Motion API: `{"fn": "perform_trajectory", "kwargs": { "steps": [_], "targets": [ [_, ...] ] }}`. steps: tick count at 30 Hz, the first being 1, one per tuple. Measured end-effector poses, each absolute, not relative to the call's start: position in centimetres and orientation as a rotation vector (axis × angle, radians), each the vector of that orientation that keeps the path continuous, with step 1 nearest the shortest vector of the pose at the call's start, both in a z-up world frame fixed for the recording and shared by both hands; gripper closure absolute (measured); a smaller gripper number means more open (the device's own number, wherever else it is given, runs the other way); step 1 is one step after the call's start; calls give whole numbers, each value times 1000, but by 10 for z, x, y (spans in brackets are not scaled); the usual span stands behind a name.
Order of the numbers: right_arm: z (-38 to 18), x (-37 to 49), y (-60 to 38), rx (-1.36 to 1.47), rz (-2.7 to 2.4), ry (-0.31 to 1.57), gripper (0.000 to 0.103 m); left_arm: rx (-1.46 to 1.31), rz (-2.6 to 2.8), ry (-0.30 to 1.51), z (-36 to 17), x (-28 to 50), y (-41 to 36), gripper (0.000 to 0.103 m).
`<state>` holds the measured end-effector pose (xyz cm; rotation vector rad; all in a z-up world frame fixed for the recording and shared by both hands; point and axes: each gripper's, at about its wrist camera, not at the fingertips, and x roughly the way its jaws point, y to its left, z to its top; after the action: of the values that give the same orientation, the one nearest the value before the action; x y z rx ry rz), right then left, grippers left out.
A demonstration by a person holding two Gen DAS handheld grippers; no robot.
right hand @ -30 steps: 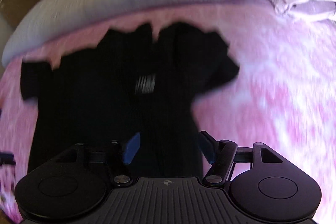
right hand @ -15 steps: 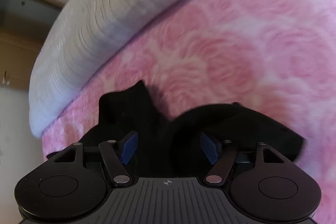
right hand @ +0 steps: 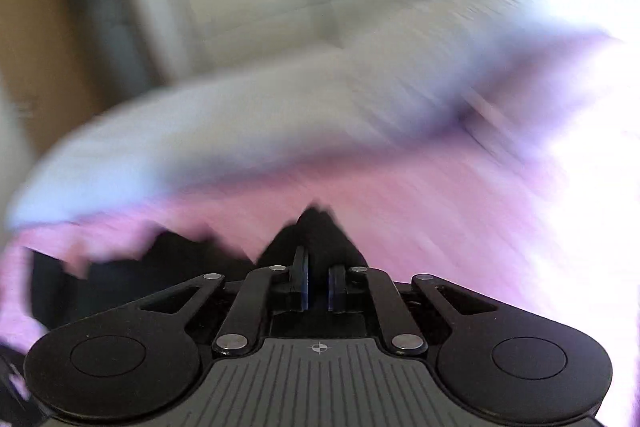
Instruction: Fold clothes
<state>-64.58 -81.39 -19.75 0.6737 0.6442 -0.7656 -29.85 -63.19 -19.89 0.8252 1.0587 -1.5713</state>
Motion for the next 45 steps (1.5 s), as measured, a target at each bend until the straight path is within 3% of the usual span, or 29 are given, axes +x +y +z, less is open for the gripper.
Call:
{"fn": "perform_trajectory", "kwargs": {
  "steps": [2, 5, 10, 13, 16, 18, 20, 21, 26, 28, 30, 31, 32, 35, 40, 45],
  "targets": [
    [-240, -689, -811, 869, -890, 754, 72, 862, -1581, 1048, -201, -302, -637, 68],
    [-259, -718, -798, 966, -977, 783, 61, 890, -1591, 1031, -199, -307, -641, 68],
    [-227, -653, -813, 619, -810, 795, 47, 910, -1573, 1039, -203, -318, -641, 68],
    [-230, -579, -832, 313, -621, 912, 34, 893, -1556, 1054, -203, -322, -637, 68],
    [-261, -521, -855, 79, -489, 1072, 33, 891, -1536, 1059, -202, -327, -632, 68],
    [-280, -502, -880, 116, -432, 1144, 35, 893, -1520, 1064, -201, -328, -629, 68],
    [-287, -495, -903, 207, -404, 1172, 100, 890, -1504, 1070, -200, -328, -626, 68],
    [-277, -503, -912, 251, -435, 1125, 101, 887, -1498, 1073, -199, -328, -625, 68],
    [-183, -606, -927, 285, -760, 602, 101, 894, -1494, 1096, -199, -328, -625, 68],
    [-167, -659, -924, 332, -976, 476, 100, 906, -1503, 1097, -200, -330, -628, 68],
    [-179, -702, -927, 451, -1131, 495, 93, 918, -1521, 1089, -199, -333, -633, 68],
    [-191, -716, -927, 496, -1182, 556, 81, 924, -1530, 1084, -199, -335, -635, 68],
    [-203, -726, -924, 536, -1204, 612, 79, 930, -1540, 1076, -198, -337, -637, 68],
    [-231, -750, -911, 646, -1243, 733, 78, 940, -1558, 1054, -195, -344, -641, 68],
    [-238, -763, -884, 757, -1230, 745, 77, 952, -1560, 1046, -194, -349, -635, 68],
    [-239, -752, -878, 778, -1111, 744, 65, 973, -1531, 1012, -188, -339, -617, 65]
  ]
}}
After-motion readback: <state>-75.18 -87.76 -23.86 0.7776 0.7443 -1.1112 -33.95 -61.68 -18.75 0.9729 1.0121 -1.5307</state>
